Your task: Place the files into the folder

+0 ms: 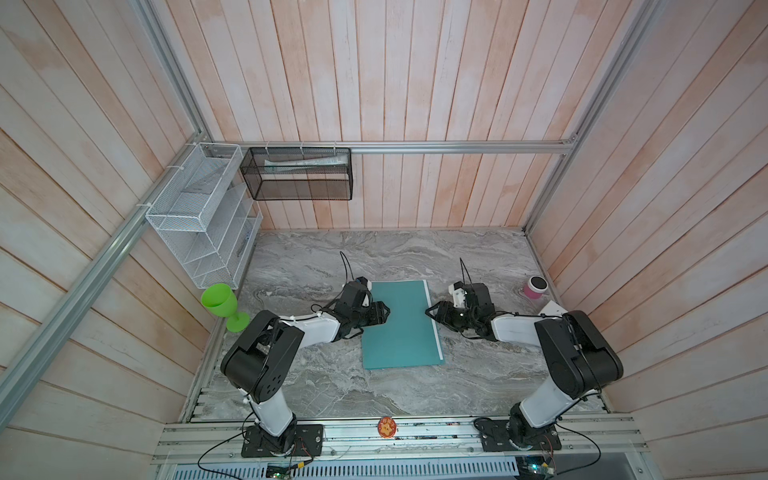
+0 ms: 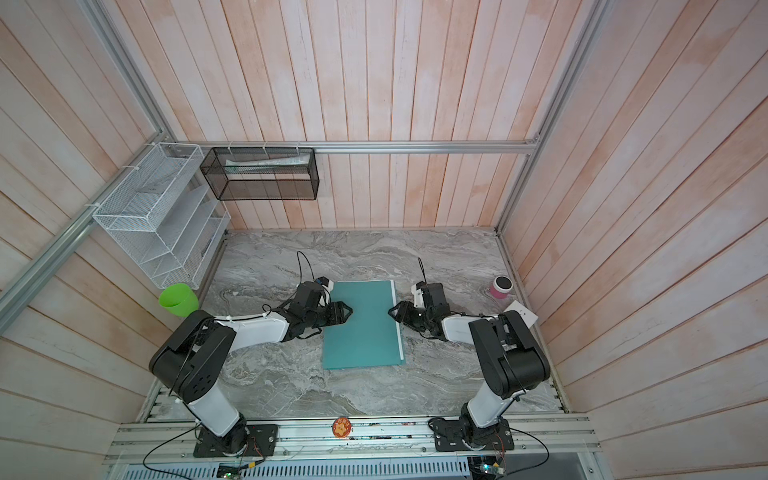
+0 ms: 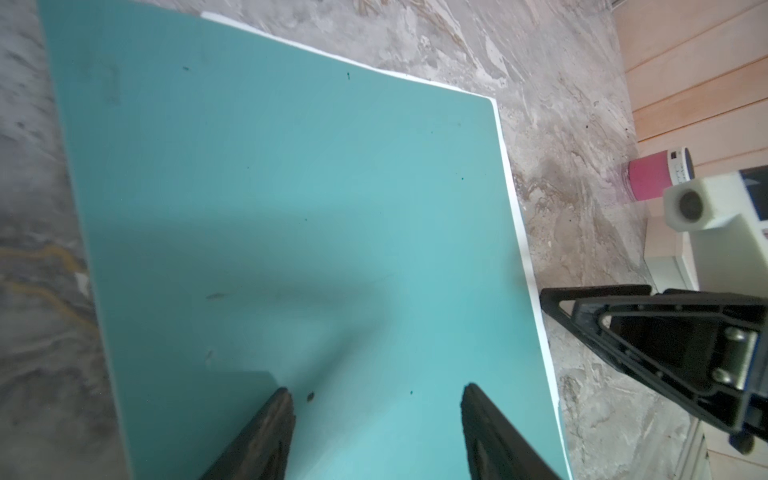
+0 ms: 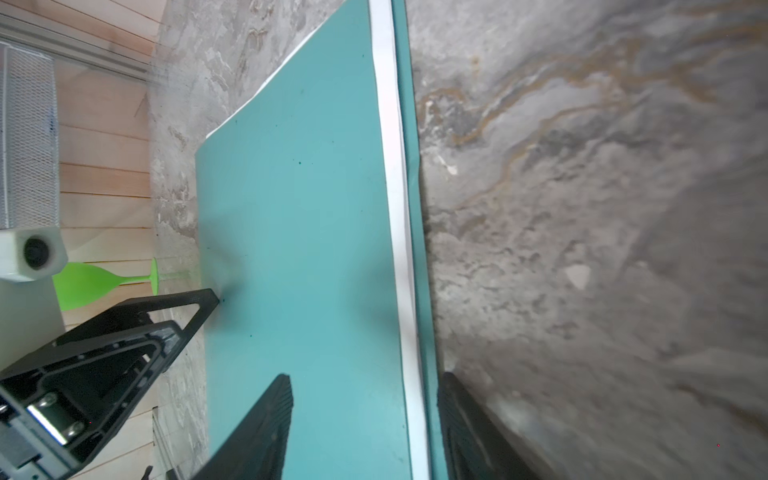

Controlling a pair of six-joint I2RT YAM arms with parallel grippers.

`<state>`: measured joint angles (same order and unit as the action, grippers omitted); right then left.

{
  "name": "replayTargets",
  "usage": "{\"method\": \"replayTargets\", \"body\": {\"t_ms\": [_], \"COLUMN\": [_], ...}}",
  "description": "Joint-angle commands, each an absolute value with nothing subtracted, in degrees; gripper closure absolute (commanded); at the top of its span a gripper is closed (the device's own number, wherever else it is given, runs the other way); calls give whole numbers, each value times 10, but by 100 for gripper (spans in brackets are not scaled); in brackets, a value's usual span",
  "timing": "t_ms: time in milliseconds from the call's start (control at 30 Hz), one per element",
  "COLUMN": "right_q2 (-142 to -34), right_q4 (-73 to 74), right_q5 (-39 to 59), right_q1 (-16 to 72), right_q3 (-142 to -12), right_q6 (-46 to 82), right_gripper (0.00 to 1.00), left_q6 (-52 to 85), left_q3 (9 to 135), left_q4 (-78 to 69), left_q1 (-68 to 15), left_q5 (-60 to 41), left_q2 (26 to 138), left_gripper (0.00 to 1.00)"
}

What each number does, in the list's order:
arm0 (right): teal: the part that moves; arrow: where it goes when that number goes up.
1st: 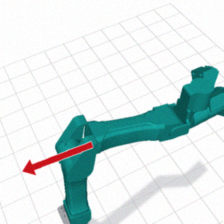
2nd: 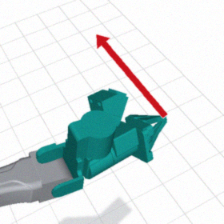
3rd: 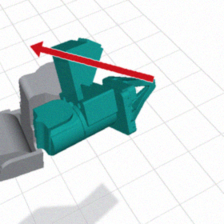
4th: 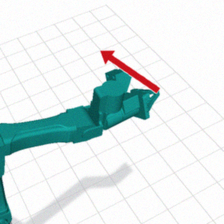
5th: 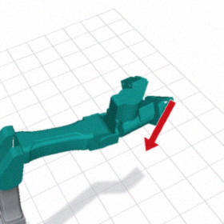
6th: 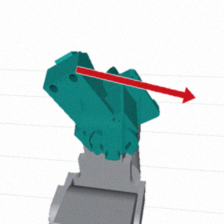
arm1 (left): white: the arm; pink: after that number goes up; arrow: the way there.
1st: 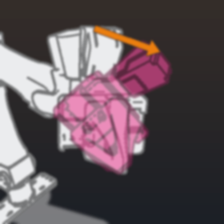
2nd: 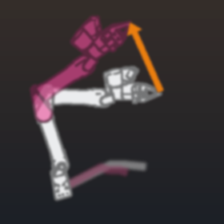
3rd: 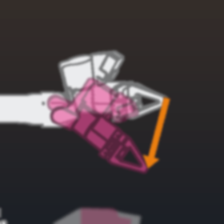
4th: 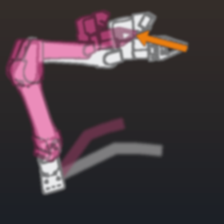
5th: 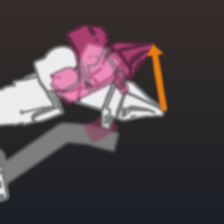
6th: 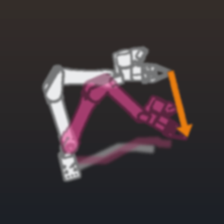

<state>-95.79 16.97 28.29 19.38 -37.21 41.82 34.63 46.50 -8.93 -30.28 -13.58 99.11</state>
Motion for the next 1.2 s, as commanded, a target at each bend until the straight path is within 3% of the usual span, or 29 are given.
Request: {"method": "replayTargets", "body": {"t_ms": [0, 367, 600, 700, 733, 800, 833, 1000, 1167], "right_q2": [-997, -995, -884, -822, -799, -759, -739, -688, -656], "right_q4": [134, 112, 34, 19, 17, 17, 20, 15, 67], "right_q5": [289, 279, 213, 174, 158, 132, 115, 47, -31], "right_q1": [207, 209, 195, 192, 193, 192, 193, 194, 200], "right_q3": [-371, -405, -429, -435, -434, -429, -425, -422, -373], "right_q6": [444, 448, 394, 346, 330, 308, 300, 262, 237], "right_gripper": [41, 41, 41, 38, 36, 14, 3, 2, 2], "left_q6": [326, 295, 262, 247, 242, 230, 223, 139, -6], "left_q3": [470, 526, 529, 495, 476, 439, 420, 314, 185], "left_q4": [-75, -60, -40, -58, -70, -90, -98, -185, -398], "left_q1": [-284, -256, -255, -256, -257, -258, -260, -267, -240], "left_q5": [-127, -128, -83, -33, -12, 39, 75, 218, 370], "left_q2": [1023, 1062, 966, 888, 857, 799, 771, 670, 620], "left_gripper": [33, 33, 28, 25, 18, 2, 0, 0, 0]}}
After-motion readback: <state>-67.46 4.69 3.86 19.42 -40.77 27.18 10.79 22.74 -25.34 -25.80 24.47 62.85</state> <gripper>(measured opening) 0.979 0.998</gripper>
